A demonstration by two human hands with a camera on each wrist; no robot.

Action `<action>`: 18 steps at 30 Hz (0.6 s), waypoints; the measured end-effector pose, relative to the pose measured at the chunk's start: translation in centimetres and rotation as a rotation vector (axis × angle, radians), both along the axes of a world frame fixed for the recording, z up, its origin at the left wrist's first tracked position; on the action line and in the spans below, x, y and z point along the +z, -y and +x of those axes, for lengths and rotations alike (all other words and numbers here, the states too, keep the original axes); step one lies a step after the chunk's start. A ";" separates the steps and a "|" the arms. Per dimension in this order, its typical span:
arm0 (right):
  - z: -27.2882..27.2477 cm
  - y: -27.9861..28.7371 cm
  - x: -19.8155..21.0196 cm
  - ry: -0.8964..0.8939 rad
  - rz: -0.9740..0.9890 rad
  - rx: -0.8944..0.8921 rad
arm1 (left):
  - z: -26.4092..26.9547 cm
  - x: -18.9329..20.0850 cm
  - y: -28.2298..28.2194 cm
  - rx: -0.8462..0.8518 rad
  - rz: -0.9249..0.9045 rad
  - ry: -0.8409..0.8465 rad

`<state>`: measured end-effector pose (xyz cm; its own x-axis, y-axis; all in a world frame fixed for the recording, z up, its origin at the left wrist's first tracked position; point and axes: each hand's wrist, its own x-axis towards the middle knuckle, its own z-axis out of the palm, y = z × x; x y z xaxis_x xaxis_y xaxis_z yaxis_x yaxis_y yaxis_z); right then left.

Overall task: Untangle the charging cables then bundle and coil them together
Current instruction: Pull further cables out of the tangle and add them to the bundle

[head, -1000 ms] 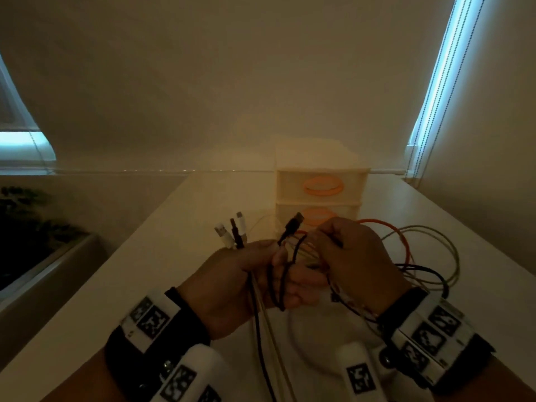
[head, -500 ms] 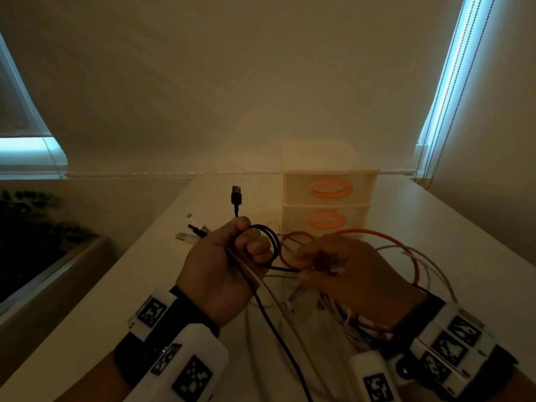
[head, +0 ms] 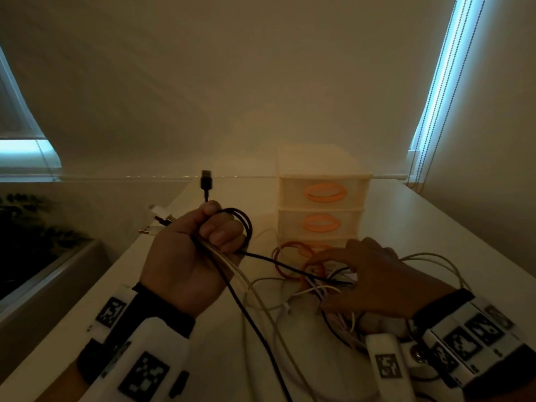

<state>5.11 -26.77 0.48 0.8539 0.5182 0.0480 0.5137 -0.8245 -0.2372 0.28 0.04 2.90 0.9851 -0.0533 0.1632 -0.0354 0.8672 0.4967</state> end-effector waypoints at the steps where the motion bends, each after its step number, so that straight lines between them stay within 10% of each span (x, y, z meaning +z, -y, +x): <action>1: 0.1 0.2 0.0 0.012 0.002 -0.023 | 0.1 0.4 -0.7 0.024 -0.009 0.024; 10: 2.2 3.0 -0.2 -0.053 -0.002 -0.255 | 1.1 0.9 -7.7 0.112 -0.095 0.081; 18: 2.0 2.6 -0.6 0.289 0.182 -0.272 | 0.8 0.1 -1.6 0.119 0.014 -0.001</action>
